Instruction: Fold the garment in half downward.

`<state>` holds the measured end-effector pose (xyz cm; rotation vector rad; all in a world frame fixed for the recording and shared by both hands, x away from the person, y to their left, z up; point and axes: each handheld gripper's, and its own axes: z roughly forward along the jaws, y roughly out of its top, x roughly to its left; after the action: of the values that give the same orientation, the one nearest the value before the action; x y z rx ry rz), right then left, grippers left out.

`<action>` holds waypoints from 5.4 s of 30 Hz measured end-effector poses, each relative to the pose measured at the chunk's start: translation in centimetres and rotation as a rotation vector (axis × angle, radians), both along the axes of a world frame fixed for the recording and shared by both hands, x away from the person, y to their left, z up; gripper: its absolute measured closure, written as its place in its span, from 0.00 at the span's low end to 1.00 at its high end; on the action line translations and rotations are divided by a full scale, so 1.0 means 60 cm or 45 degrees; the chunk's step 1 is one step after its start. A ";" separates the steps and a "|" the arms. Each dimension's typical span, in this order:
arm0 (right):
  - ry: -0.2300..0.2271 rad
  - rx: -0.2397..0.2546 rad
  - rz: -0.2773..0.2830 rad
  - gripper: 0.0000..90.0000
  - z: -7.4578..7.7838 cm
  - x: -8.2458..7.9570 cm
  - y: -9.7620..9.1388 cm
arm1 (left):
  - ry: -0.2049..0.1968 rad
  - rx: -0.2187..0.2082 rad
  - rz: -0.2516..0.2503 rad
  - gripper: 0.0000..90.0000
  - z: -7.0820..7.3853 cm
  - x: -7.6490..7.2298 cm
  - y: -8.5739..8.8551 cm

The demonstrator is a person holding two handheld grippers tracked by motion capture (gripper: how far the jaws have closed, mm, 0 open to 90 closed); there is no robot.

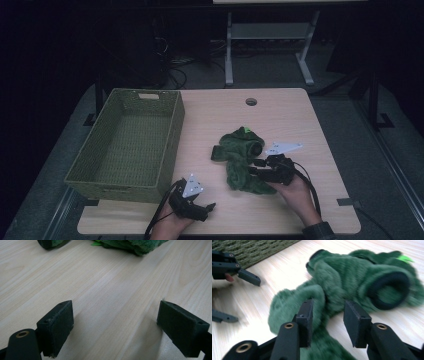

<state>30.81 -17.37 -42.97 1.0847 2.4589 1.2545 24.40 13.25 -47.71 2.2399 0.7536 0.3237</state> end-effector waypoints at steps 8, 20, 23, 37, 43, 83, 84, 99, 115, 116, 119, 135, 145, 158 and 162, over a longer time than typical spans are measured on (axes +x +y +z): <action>0.004 -0.051 -0.033 0.56 -0.008 -0.036 -0.056 | 0.003 -0.002 -0.002 0.15 0.000 0.000 0.001; 0.136 -0.083 -0.034 0.61 -0.055 -0.076 -0.106 | 0.002 -0.004 -0.012 0.15 0.000 0.002 0.001; 0.167 -0.103 -0.023 0.81 -0.060 -0.071 -0.100 | 0.002 -0.003 -0.012 0.15 0.000 0.002 0.001; 0.074 -0.070 -0.096 0.92 -0.028 -0.087 -0.159 | 0.003 -0.004 -0.012 0.15 0.000 0.002 0.001; 0.031 -0.040 -0.064 0.92 -0.002 -0.105 -0.170 | 0.004 -0.004 -0.010 0.15 0.000 0.003 0.000; 0.112 -0.098 0.260 0.90 -0.041 0.035 0.099 | 0.002 0.002 -0.015 0.15 0.000 0.004 -0.001; 0.122 -0.105 0.251 0.90 -0.042 0.037 0.103 | 0.002 0.003 -0.016 0.15 0.000 0.004 -0.001; 0.045 -0.063 0.231 0.67 0.003 0.029 0.098 | 0.025 -0.005 -0.007 0.15 0.003 0.008 -0.002; -0.019 -0.018 0.091 0.58 0.049 0.053 0.022 | 0.039 -0.083 -0.006 0.15 0.053 0.051 -0.021; -0.017 -0.013 0.090 0.57 0.050 0.056 0.018 | 0.036 -0.090 -0.003 0.15 0.058 0.055 -0.022; -0.015 -0.007 0.070 0.56 0.053 0.064 0.011 | 0.039 -0.106 -0.009 0.16 0.069 0.071 -0.025; -0.007 -0.003 -0.048 0.56 0.058 0.115 -0.028 | -0.030 -0.105 -0.025 0.29 0.131 0.179 -0.060; 0.042 -0.058 -0.148 0.58 0.027 0.179 -0.050 | -0.004 -0.050 0.051 0.40 0.113 0.280 -0.086; 0.162 -0.134 -0.146 0.58 -0.047 0.223 -0.044 | 0.108 0.034 0.104 0.48 0.040 0.352 -0.095; 0.151 -0.183 -0.131 0.68 -0.057 0.223 -0.031 | 0.128 0.027 0.097 0.55 0.027 0.358 -0.095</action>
<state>44.19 -19.24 -46.38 1.2618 2.4971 0.9945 45.86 7.52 -46.09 2.2649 0.8938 0.2587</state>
